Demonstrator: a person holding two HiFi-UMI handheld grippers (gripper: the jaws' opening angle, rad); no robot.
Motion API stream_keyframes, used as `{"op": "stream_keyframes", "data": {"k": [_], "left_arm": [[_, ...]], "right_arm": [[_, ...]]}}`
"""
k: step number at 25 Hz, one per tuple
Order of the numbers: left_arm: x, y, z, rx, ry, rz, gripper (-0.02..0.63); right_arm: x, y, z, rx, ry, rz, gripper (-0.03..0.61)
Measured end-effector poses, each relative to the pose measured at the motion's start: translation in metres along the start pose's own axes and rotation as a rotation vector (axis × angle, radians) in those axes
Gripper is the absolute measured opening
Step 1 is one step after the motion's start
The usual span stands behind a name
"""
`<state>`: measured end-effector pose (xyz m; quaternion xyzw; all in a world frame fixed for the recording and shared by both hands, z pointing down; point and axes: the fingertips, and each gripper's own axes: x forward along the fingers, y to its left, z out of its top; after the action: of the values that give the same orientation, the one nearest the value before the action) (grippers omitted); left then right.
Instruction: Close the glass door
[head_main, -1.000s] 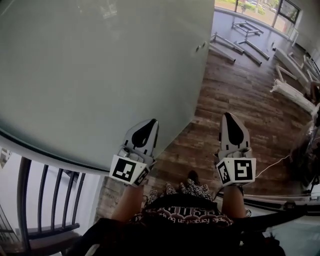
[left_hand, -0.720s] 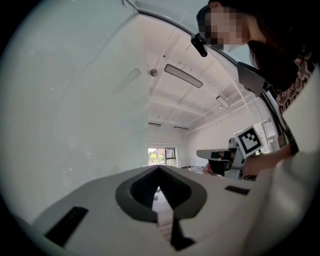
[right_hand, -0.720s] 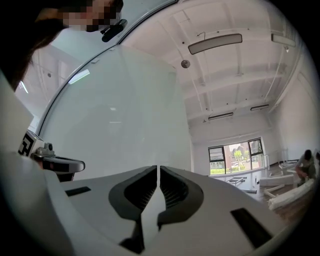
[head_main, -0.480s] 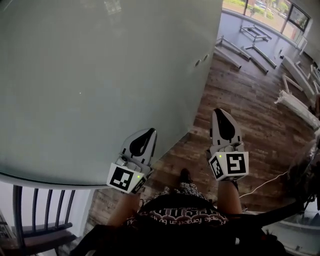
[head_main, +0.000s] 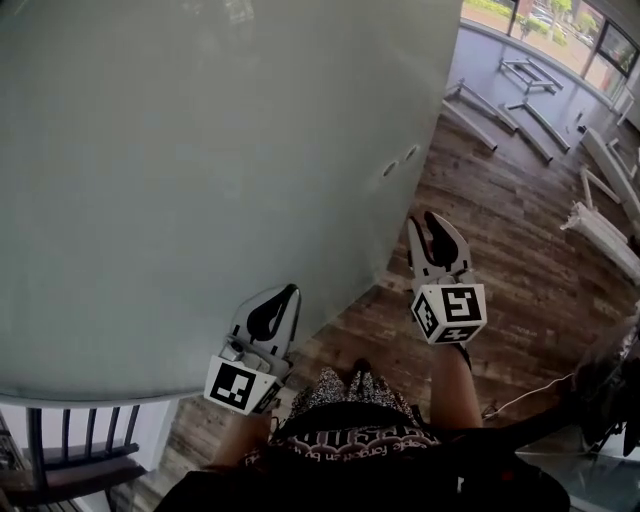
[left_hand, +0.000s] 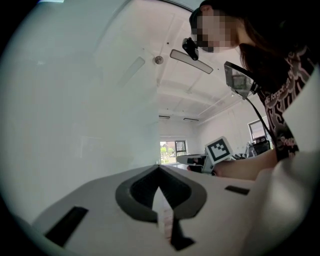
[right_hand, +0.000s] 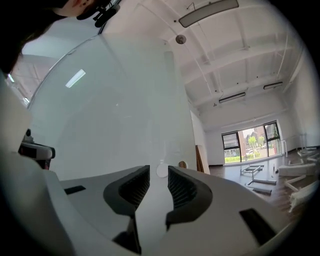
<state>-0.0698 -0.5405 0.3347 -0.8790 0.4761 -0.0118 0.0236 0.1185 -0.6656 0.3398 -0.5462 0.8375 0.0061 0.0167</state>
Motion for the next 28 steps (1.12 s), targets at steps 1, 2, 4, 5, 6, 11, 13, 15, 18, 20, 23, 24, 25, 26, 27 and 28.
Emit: {"op": "stream_keyframes", "data": {"k": [1, 2, 4, 5, 6, 11, 13, 15, 18, 20, 23, 24, 25, 26, 27, 28], "left_arm": [[0.003, 0.001, -0.002, -0.001, 0.008, 0.008, 0.002], [0.006, 0.002, -0.004, -0.001, 0.016, 0.015, 0.002], [0.012, 0.006, -0.008, -0.002, 0.032, 0.032, 0.002], [0.015, 0.008, -0.010, -0.003, 0.039, 0.041, 0.002], [0.018, 0.011, -0.013, -0.005, 0.046, 0.051, 0.002], [0.026, 0.017, -0.017, -0.014, 0.061, 0.079, 0.002], [0.028, 0.017, -0.019, -0.013, 0.071, 0.083, 0.002], [0.030, 0.018, -0.021, -0.010, 0.079, 0.082, 0.002], [0.031, 0.018, -0.024, -0.012, 0.088, 0.084, 0.002], [0.028, 0.019, -0.027, -0.021, 0.100, 0.090, 0.002], [0.024, 0.021, -0.031, -0.028, 0.110, 0.091, 0.002], [0.023, 0.022, -0.032, -0.028, 0.109, 0.091, 0.002], [0.023, 0.022, -0.032, -0.029, 0.107, 0.091, 0.002], [0.022, 0.022, -0.032, -0.029, 0.105, 0.092, 0.002], [0.020, 0.023, -0.033, -0.030, 0.103, 0.094, 0.002], [0.018, 0.024, -0.033, -0.030, 0.104, 0.096, 0.002]], "right_arm": [[0.010, -0.005, -0.003, 0.003, 0.008, 0.009, 0.098], [0.019, -0.010, -0.006, 0.001, 0.015, 0.019, 0.103], [0.040, -0.019, -0.013, -0.021, 0.032, 0.038, 0.115], [0.050, -0.023, -0.018, -0.037, 0.044, 0.047, 0.120], [0.061, -0.027, -0.023, -0.052, 0.057, 0.058, 0.124], [0.105, -0.038, -0.032, -0.084, 0.100, 0.121, 0.140], [0.119, -0.038, -0.031, -0.097, 0.105, 0.147, 0.144], [0.131, -0.038, -0.030, -0.112, 0.114, 0.169, 0.146], [0.143, -0.037, -0.034, -0.141, 0.136, 0.191, 0.147], [0.146, -0.034, -0.037, -0.162, 0.138, 0.193, 0.146], [0.149, -0.032, -0.037, -0.167, 0.133, 0.188, 0.146], [0.150, -0.032, -0.037, -0.160, 0.133, 0.187, 0.146], [0.150, -0.032, -0.037, -0.155, 0.134, 0.186, 0.146], [0.151, -0.033, -0.038, -0.149, 0.137, 0.182, 0.146], [0.151, -0.033, -0.039, -0.141, 0.141, 0.176, 0.146], [0.151, -0.032, -0.040, -0.130, 0.145, 0.172, 0.144]]}}
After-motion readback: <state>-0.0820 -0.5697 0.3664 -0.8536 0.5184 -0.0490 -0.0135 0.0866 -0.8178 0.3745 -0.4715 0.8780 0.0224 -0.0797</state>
